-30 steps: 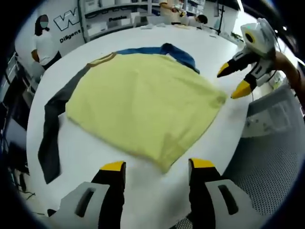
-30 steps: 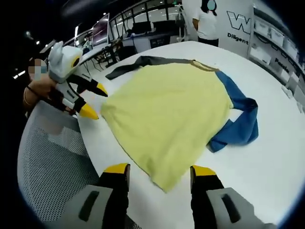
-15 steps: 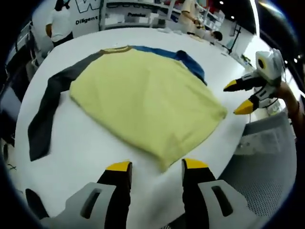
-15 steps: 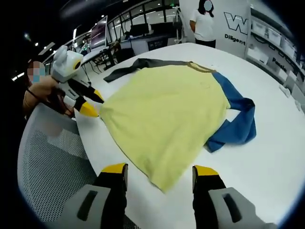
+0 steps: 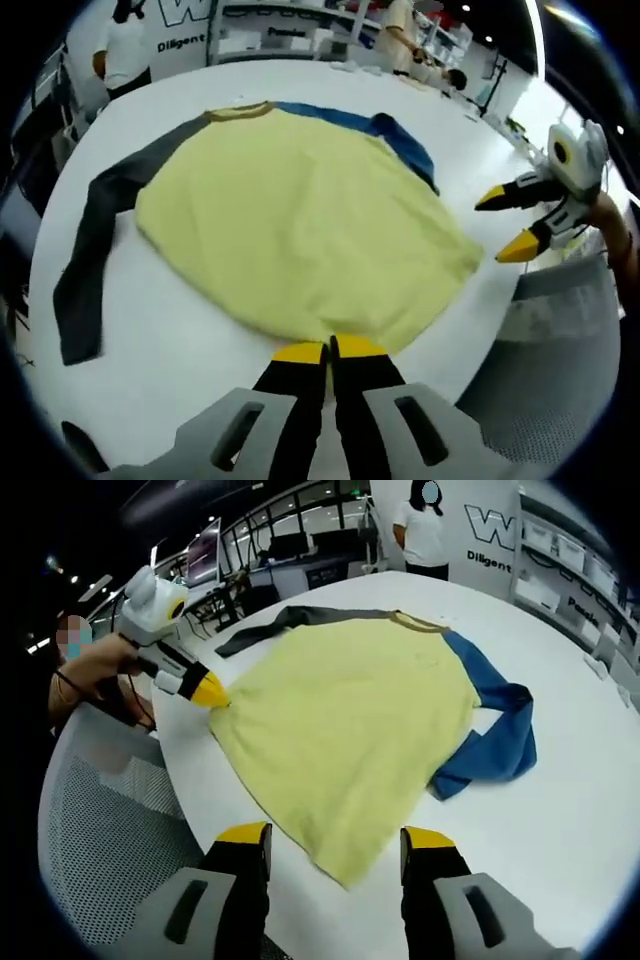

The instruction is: Fold the garment on the visible template until the final outline fits inside the template.

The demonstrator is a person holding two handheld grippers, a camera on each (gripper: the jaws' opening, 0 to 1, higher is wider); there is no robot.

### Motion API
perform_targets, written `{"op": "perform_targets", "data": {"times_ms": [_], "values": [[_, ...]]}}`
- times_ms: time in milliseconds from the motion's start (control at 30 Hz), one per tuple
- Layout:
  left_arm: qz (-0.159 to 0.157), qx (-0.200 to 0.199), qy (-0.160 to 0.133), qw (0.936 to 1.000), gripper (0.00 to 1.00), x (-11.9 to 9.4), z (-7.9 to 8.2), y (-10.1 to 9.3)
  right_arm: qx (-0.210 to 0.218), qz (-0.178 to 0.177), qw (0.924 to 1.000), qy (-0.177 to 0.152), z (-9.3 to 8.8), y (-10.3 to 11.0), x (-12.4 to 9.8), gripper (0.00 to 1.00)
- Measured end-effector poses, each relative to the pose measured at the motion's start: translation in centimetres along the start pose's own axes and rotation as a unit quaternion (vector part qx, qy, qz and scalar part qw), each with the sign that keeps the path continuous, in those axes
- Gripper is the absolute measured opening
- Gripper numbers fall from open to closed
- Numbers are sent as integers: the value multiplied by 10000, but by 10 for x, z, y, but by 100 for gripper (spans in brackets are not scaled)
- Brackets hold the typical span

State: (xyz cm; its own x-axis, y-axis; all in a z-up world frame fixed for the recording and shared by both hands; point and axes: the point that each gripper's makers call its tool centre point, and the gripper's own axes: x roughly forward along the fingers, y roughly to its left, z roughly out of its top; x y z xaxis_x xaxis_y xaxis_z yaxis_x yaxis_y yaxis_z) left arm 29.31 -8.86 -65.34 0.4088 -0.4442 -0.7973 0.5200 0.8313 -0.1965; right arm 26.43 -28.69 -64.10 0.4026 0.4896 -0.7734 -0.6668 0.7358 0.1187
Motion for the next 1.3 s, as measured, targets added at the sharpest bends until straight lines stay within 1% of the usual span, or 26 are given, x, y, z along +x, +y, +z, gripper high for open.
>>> {"op": "perform_targets", "data": {"times_ms": [167,267,300,367,500,600,733,800,933,1000,1100,1167,1300], "values": [[-70,205,-35,9998,1,-1,19,-3,21,-12,10000,-29,1,0,-1,48],[-104,319,-78,9994,1,-1,34,-4,43,-11,10000,-38,1,0,-2,48],[-67,377,-79,9992,1,-1,42,-3,40,-16,10000,-33,1,0,-2,48],[-25,646,-121,9978,1,0,56,-1,36,-33,10000,-27,1,-1,-2,48],[-19,814,-165,9965,1,6,79,-1,29,-42,10000,-76,4,-1,-3,48],[-90,963,-134,9952,1,14,94,-7,63,-37,9999,-97,6,-1,-3,48],[-62,1164,13,9932,1,25,105,-8,64,-52,9999,-96,6,-2,-3,48],[-58,1222,-11,9925,1,30,111,-8,112,-62,9999,-113,6,-3,-3,47],[-63,1346,46,9909,1,38,122,-10,142,-104,9997,-145,6,-5,-4,46],[-38,1397,44,9902,1,43,128,-9,152,-98,9996,-202,9,-4,-5,45],[8,1580,31,9874,1,52,138,-9,159,-59,9994,-287,13,-1,-4,45],[49,1666,74,9860,1,57,142,-7,163,-32,9994,-309,14,0,-3,44],[87,1749,182,9844,1,70,145,-4,206,4,9991,-364,19,3,1,44]]}}
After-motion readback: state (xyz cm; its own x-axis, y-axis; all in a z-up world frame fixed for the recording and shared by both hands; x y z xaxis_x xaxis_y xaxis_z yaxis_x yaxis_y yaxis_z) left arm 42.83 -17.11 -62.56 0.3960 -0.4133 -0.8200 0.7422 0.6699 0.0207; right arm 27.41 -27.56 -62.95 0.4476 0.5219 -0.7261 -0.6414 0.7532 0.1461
